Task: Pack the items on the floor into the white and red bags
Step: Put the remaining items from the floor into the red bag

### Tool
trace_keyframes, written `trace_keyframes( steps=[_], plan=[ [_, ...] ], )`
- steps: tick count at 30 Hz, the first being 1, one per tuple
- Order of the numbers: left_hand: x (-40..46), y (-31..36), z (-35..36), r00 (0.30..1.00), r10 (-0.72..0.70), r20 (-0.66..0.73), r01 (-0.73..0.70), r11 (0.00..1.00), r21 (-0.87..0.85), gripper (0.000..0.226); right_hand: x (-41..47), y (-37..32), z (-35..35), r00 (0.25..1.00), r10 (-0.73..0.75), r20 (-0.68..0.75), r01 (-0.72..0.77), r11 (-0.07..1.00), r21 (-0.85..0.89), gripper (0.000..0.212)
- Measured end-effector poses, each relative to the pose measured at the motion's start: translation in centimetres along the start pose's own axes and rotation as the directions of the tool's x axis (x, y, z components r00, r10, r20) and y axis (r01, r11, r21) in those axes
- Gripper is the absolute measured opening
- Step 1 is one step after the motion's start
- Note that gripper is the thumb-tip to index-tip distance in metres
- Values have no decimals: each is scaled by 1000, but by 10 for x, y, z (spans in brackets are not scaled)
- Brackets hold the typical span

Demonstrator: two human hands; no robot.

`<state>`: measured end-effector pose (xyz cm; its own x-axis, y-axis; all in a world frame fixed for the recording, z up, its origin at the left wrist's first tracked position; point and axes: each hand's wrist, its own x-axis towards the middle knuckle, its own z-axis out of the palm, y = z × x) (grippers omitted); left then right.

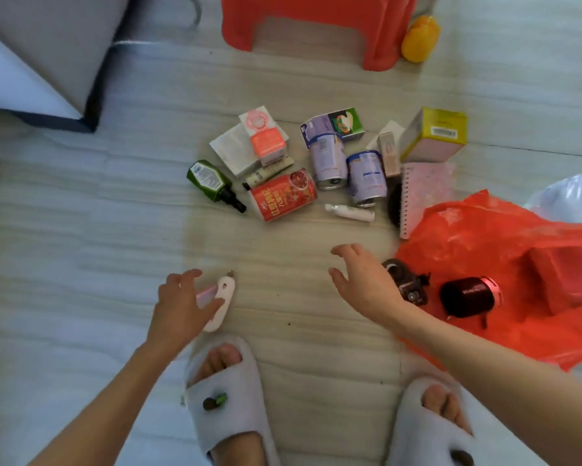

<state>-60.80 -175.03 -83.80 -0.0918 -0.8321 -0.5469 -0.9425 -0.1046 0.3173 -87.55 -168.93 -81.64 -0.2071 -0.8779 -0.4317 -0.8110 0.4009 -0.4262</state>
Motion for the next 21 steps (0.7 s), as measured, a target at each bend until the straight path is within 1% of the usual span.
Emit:
trace_keyframes(
  steps=[2,4,7,8,9,11,12,14,15,17,19,21],
  plan=[
    [-3,-10,7,996,-86,-9,86,996,7,81,19,-20,20,1000,17,-17,-17,1000,-23,42],
    [-2,-11,20,996,-86,-30,89,992,86,86,36,-36,31,997,19,-81,-24,997,-71,42],
    [9,-9,31,998,-2,-62,15,978,209,74,57,-47,29,966,-41,-256,14,994,-105,36],
    [15,-9,31,998,20,-61,-5,973,229,67,62,-46,27,952,-67,-299,29,991,-128,35],
    [20,-8,31,998,36,-53,-23,971,237,62,67,-42,25,946,-86,-312,31,984,-176,34],
    [29,-7,29,998,64,-18,-57,963,263,57,76,-31,20,962,-68,-265,-14,955,-295,34],
    [32,-6,28,996,91,-13,-83,954,289,55,80,-24,19,973,-26,-231,-56,938,-342,34],
    [34,-4,28,988,148,-50,-125,942,312,46,87,-12,17,984,64,-168,-128,905,-405,36],
    [33,-3,29,986,154,-72,-126,948,293,42,89,-7,16,985,81,-153,-141,889,-435,38],
    [29,2,29,987,137,-80,-116,967,228,36,91,0,16,989,69,-131,-127,850,-511,38],
    [24,6,29,987,155,-40,-147,977,154,33,88,5,17,996,25,-81,-68,805,-590,33],
    [20,10,30,984,178,23,-178,984,30,31,79,14,20,995,-94,-38,45,741,-671,21]
  ],
)
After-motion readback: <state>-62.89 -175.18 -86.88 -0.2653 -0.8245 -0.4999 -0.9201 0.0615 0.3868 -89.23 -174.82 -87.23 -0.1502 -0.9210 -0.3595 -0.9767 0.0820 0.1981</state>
